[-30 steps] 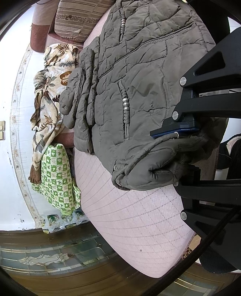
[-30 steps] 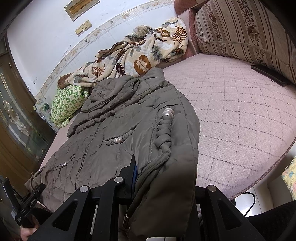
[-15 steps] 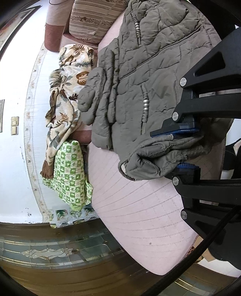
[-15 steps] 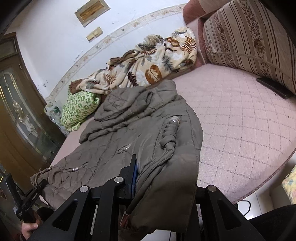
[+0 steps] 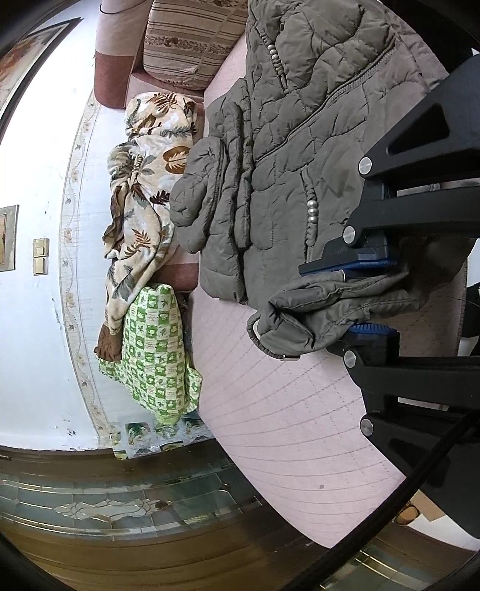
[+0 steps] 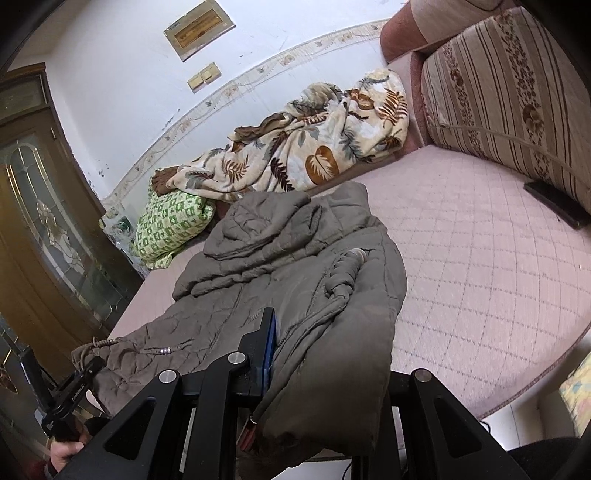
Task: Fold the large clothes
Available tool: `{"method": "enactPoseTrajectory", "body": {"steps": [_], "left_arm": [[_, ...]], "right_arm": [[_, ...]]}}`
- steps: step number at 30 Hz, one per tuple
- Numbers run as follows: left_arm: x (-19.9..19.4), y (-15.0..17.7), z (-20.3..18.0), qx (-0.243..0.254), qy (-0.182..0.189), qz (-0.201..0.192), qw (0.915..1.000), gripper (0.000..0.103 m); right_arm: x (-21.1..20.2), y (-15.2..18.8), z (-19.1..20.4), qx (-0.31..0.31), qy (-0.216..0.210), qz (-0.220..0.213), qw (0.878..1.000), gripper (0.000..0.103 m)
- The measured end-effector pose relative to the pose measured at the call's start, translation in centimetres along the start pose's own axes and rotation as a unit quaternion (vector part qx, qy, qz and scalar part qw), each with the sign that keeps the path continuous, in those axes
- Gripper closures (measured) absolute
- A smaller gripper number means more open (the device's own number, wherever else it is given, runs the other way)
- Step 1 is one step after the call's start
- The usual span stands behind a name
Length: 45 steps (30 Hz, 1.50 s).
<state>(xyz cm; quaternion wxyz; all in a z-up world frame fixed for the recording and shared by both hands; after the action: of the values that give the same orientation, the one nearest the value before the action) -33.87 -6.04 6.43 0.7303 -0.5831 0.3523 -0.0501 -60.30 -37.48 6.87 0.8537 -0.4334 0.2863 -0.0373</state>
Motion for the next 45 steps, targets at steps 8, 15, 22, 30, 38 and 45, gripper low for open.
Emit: {"method": "enactPoseTrajectory", "body": {"steps": [8,15,22,30,38,45], "left_arm": [[0.2,-1.8,0.1,-0.003,0.002,-0.017,0.9998,0.082],[0.7,-4.5,0.1,-0.009,0.002,-0.037,0.9993,0.082],[1.4,-6.9,-0.1,-0.017,0.005,-0.053,0.9985,0.082],[2.6,-10.1,-0.1,-0.028,0.009,-0.07,0.9971,0.082],[4.3,-13.4,-0.6,-0.027,0.012,-0.089,0.9955,0.082],[6.3,-16.2,-0.9,-0.033,0.013,-0.103,0.994,0.082]], "right_arm": [[0.0,-3.1,1.1,-0.006,-0.016,-0.012,1.0,0.082],[0.3,-5.7,2.0,-0.013,-0.026,-0.021,0.999,0.082],[0.8,-8.1,3.1,-0.02,-0.035,-0.027,0.999,0.082],[1.8,-11.3,4.2,-0.026,-0.046,-0.035,0.998,0.082],[3.3,-14.3,4.8,-0.013,-0.059,-0.038,0.997,0.082],[5.0,-17.0,5.7,-0.018,-0.068,-0.039,0.997,0.082]]}}
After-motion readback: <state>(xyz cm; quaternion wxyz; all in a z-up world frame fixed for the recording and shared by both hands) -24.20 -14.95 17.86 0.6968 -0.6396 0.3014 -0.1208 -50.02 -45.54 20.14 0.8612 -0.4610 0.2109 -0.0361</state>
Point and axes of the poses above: each gripper's, at about its wrist camera, not at the fingertips, and x roughly the way its jaws point, z to its left, y to its underside, the point moved 9 cm from there along x, roughly the way its jaws point, and after that the axes turned 2 degrees about -z, right-handed, at the moved point
